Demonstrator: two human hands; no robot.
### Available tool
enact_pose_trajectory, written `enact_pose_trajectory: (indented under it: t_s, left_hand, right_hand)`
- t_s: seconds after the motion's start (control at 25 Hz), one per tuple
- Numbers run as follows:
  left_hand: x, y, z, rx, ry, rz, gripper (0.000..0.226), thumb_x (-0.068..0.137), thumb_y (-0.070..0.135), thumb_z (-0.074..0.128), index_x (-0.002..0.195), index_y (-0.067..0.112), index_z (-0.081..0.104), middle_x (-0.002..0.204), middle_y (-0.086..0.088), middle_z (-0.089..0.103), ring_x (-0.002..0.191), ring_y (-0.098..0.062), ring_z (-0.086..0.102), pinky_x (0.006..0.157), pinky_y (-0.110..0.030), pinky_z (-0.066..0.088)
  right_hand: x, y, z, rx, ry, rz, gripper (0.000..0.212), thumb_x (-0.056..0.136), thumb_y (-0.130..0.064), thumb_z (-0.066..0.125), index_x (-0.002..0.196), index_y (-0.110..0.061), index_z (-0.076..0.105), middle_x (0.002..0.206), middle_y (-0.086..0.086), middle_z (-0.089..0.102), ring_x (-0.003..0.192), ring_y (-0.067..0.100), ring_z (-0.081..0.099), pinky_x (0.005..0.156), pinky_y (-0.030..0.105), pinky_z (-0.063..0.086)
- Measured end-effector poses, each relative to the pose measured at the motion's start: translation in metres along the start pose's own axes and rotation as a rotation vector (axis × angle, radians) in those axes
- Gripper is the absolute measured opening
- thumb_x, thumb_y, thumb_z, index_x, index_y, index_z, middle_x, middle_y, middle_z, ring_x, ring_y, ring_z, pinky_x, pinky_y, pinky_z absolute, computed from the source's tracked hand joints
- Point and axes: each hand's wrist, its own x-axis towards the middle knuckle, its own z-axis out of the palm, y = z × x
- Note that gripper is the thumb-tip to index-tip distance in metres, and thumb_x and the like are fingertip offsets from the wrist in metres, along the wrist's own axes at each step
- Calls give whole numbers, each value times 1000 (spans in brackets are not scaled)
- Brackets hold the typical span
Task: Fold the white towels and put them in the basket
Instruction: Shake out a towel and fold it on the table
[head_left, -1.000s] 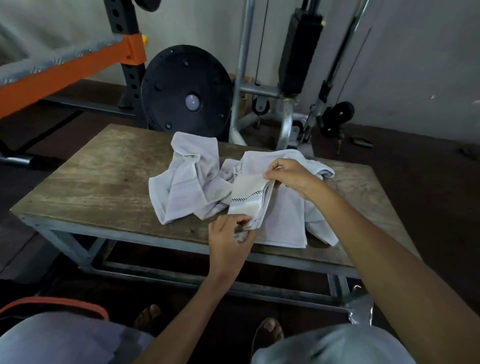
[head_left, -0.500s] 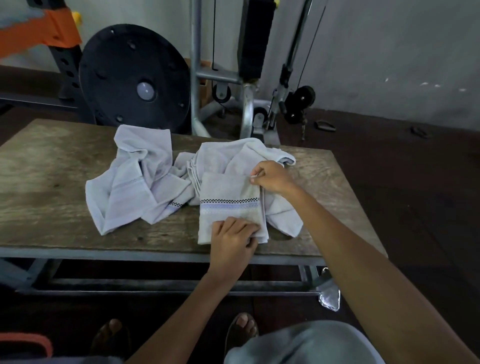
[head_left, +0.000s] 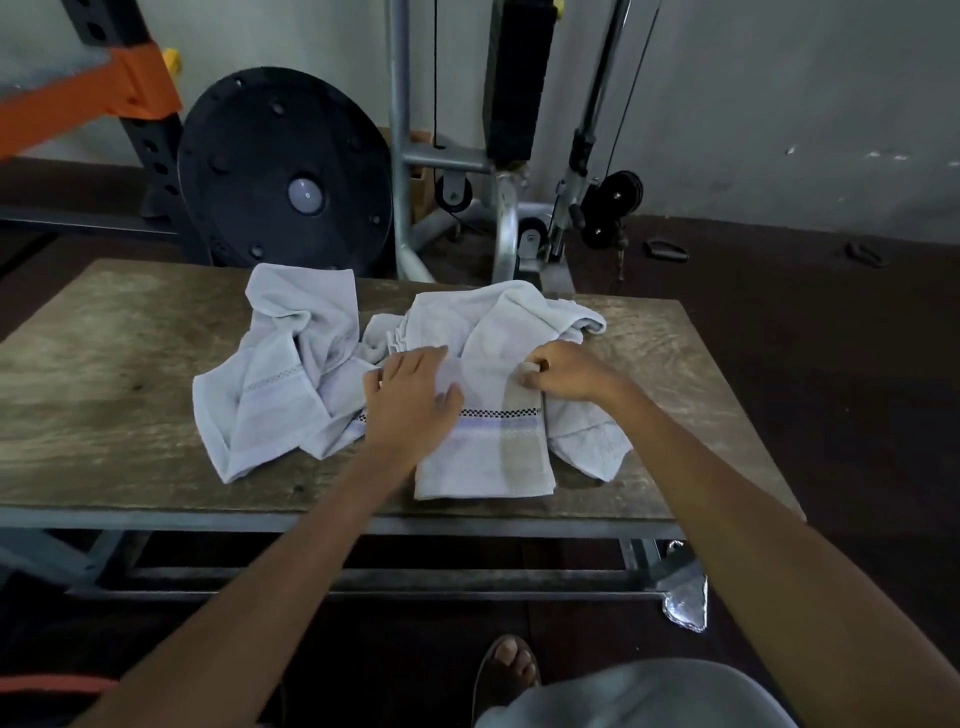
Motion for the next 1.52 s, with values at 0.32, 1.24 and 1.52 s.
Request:
enact_pose_trajectory:
  t_s: [0.32,1.24,1.52]
  left_hand:
    - [45,-26,-32,-58,-587,-78,53,78,51,59,125,26,58,123,9,55,120,-14,48,104,-31,26]
    - [-44,-61,-101,-1149,-172,-587,20,96,29,51,100,10,56,98,-7,66,92,-23,62,80,-37,52]
    - [-45,-62,-54,-859,-132,-584,28,92,41,53,105,15,56,98,1,62,93,-16,60,81,-34,50]
  right_hand:
    - [-9,-19,-10,318,3,-65,21,83,-19,71,101,-9,68,97,7,68,92,17,61,83,29,48]
    - [-67,-84,19,875,-45,-35,21,83,-6,68,103,-10,65,94,4,67,90,17,64,73,28,53]
    - [-50,-67,61,837,150,87,15,91,-13,58,104,-15,65,99,0,68,94,17,63,83,34,54]
